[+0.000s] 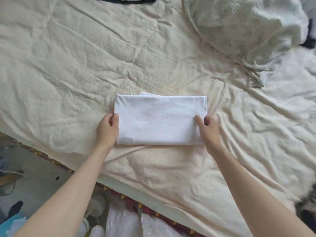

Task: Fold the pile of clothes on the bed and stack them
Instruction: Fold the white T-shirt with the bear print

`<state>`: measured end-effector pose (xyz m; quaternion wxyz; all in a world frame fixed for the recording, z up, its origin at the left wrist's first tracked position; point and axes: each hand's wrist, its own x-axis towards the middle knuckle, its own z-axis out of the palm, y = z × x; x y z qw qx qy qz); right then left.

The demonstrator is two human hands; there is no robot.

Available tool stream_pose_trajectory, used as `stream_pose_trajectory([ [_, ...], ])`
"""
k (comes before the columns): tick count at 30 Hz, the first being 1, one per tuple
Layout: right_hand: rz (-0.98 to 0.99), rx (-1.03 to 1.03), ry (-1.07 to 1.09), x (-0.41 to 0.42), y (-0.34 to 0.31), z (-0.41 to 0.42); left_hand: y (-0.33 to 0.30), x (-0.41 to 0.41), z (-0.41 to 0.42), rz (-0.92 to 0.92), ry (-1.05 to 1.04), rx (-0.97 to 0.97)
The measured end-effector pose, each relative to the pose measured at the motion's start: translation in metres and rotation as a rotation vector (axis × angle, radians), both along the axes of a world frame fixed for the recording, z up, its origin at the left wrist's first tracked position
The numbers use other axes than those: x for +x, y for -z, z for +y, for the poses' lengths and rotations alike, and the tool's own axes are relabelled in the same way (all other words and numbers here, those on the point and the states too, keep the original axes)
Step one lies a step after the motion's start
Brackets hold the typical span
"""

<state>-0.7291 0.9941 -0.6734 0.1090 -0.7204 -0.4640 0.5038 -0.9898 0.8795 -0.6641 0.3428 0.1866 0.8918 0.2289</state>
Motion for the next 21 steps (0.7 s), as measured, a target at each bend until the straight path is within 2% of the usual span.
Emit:
stream_pose_trajectory([
  [4,0.055,-0.162,0.016,0.002,-0.003,0.014,0.000,-0.007,0.004,-0.212,-0.074,-0.049],
  [8,0.133,-0.167,0.061,0.005,-0.015,0.011,-0.010,-0.009,0.004,-0.216,-0.095,-0.005],
  [16,0.182,-0.075,0.238,0.019,-0.071,-0.052,-0.062,0.004,-0.027,-0.191,0.069,0.091],
  [21,0.200,-0.107,0.416,0.064,-0.108,-0.118,-0.092,0.029,-0.037,-0.180,0.298,0.071],
])
